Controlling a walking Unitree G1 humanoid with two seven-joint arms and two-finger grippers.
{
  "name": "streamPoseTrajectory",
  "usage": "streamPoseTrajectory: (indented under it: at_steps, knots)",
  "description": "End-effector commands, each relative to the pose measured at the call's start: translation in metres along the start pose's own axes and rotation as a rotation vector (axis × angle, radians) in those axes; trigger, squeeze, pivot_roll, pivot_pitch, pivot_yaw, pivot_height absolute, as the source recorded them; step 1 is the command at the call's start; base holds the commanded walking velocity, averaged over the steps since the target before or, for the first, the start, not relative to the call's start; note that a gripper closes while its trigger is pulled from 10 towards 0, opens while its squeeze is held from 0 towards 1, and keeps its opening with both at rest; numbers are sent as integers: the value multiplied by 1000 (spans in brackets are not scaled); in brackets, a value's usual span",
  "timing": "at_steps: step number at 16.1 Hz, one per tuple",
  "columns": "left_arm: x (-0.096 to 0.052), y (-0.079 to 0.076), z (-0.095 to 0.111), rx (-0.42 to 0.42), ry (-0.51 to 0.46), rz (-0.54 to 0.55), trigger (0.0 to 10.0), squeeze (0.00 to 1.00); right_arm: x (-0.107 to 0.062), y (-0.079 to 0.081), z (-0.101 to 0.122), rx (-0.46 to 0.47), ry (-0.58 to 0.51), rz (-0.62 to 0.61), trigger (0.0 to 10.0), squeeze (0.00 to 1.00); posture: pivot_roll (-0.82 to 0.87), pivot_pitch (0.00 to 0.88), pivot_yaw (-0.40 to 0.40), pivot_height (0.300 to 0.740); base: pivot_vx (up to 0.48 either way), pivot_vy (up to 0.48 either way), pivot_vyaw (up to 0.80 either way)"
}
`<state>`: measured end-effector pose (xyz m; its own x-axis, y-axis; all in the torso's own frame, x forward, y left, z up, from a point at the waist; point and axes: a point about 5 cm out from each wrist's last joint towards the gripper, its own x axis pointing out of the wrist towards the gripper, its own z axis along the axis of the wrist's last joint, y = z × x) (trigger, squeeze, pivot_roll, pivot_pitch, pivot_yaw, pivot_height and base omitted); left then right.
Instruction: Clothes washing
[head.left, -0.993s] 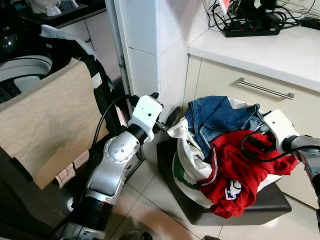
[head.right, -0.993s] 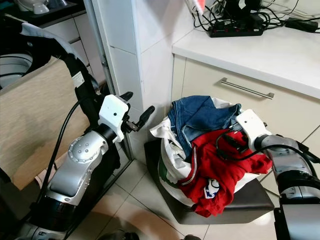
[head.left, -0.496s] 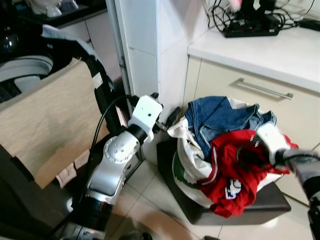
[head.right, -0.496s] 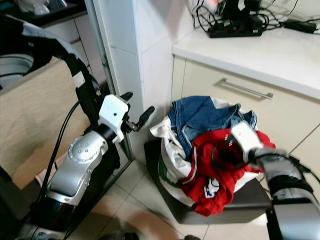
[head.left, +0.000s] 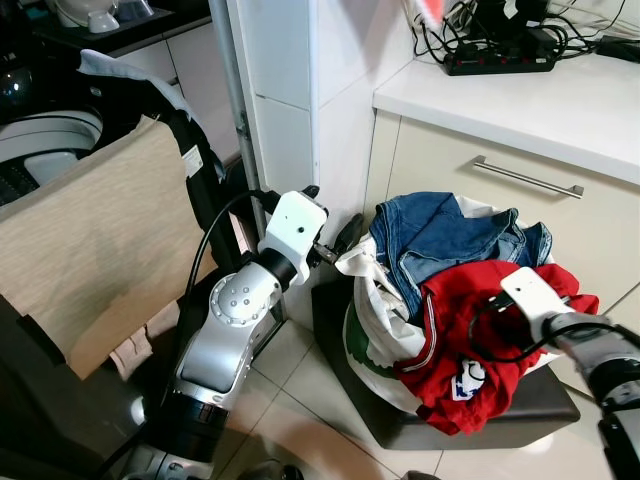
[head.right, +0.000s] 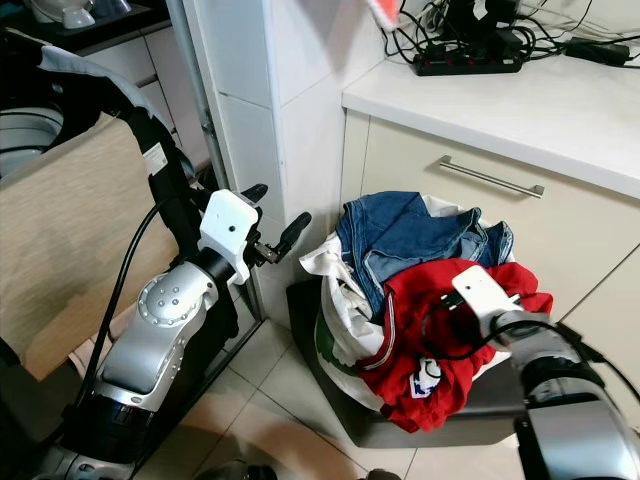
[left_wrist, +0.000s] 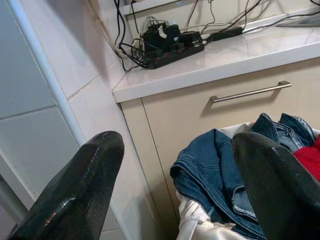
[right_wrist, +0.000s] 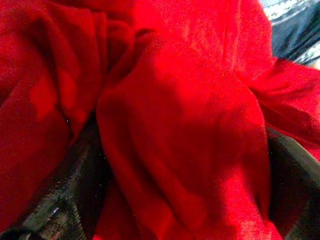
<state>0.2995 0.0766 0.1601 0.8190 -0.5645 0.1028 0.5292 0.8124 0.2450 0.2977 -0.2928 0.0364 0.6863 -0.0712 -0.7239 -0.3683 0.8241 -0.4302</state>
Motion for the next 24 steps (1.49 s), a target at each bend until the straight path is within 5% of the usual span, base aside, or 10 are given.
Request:
streamPoseTrajectory:
  at_steps: [1, 11, 13, 14, 17, 19, 24]
  knots:
    - [1, 1, 3, 4, -6, 7, 10000, 0, 2, 3, 5, 23, -27, -31, 0, 0, -147, 0, 37, 740, 0, 0, 0]
    - [1, -5, -2, 0, 11, 1, 10000, 0, 14, 50, 21, 201, -174, 7, 0, 0, -157, 0, 34, 740, 0, 0, 0]
    - [3, -5, -2, 1, 9, 7, 10000, 0, 15, 57, 26, 402, -214, 21, 0, 0, -156, 0, 27, 740, 0, 0, 0]
    - [3, -4, -2, 1, 9, 9, 10000, 0, 15, 58, 27, 408, -220, 22, 0, 0, -156, 0, 27, 740, 0, 0, 0]
    - [3, -2, -5, 2, 18, 21, 10000, 0, 12, 53, 53, 525, -369, -21, 0, 0, -158, 0, 27, 740, 0, 0, 0]
    - [0, 1, -19, -31, 80, 75, 10000, 0, 2, 44, 87, 575, -562, -74, 0, 0, -164, 0, 27, 740, 0, 0, 0]
    - [-6, 4, -45, -58, 182, 137, 10000, 0, -50, 36, 134, 418, -957, -134, 0, 0, -176, 0, 28, 740, 0, 0, 0]
